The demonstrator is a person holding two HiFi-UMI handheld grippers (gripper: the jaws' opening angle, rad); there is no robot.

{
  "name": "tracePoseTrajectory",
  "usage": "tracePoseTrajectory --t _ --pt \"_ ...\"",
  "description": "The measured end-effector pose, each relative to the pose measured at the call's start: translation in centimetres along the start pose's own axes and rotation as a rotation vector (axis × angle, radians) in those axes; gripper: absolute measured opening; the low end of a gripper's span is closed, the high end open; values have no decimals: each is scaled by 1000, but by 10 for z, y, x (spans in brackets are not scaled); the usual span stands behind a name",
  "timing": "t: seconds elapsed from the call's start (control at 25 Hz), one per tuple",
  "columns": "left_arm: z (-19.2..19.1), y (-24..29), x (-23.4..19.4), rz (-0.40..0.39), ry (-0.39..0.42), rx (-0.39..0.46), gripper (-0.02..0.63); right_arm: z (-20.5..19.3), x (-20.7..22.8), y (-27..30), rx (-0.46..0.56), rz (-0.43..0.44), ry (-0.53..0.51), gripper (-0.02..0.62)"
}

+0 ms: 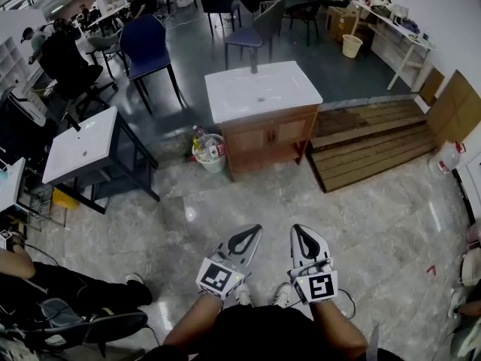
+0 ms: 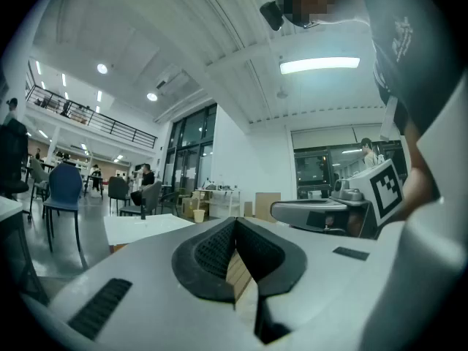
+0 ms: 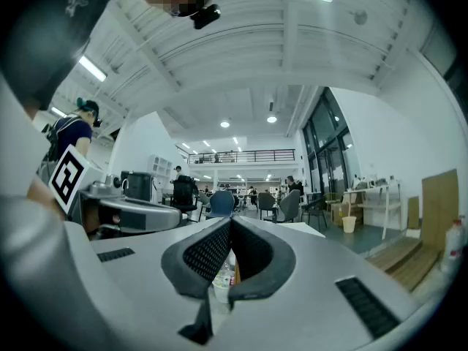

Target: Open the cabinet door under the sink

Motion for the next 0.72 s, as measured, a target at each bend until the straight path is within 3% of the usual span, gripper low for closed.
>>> tracePoseTrajectory --t 0.48,0.72 --pt "9 -1 -28 9 5 30 23 16 -16 32 71 -11 -39 23" --pt "-5 -9 -32 -17 -7 -3 23 15 -29 27 105 -22 -60 23"
Point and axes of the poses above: the fingertips, and each gripper's own axes: y forward along the fingers, x to its right, z out of its top, the point moved 2 cm from there along -y, backward along the fingers, and after that the axes turned 10 degrees about -z, right-handed, at the moved point
